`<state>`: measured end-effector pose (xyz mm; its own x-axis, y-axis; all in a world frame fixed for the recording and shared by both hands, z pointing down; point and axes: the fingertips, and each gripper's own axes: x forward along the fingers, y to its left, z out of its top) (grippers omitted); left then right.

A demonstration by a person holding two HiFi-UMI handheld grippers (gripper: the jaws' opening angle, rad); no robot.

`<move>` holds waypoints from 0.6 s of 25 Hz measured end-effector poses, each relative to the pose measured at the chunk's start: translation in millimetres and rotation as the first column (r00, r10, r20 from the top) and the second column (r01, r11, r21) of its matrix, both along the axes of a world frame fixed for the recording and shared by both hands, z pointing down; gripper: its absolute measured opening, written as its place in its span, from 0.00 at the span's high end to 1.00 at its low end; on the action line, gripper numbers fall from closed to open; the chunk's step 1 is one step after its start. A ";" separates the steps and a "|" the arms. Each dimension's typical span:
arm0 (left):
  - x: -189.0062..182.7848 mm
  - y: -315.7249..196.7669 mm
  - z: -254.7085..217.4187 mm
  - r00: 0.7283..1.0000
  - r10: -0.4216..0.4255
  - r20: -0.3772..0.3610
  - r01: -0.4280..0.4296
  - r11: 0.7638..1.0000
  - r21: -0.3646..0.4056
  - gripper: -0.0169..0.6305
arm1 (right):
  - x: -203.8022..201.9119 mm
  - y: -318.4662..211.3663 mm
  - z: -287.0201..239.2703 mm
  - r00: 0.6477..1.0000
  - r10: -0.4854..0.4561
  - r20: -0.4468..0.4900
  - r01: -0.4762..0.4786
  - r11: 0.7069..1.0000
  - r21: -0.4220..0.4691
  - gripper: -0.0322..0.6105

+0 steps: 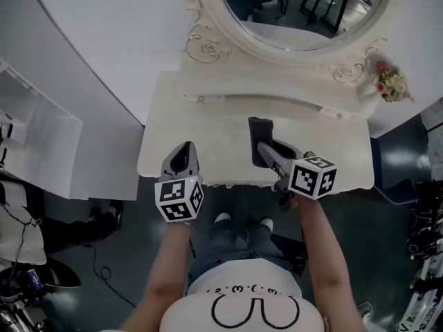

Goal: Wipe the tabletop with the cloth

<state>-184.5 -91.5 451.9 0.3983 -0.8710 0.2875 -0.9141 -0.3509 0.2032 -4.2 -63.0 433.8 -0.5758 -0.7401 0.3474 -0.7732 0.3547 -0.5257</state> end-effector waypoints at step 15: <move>108.2 28.2 -74.3 0.991 0.130 0.026 -0.132 0.975 0.181 0.98 | 133.7 72.0 -78.7 0.901 0.265 -0.344 -0.098 0.896 0.432 0.82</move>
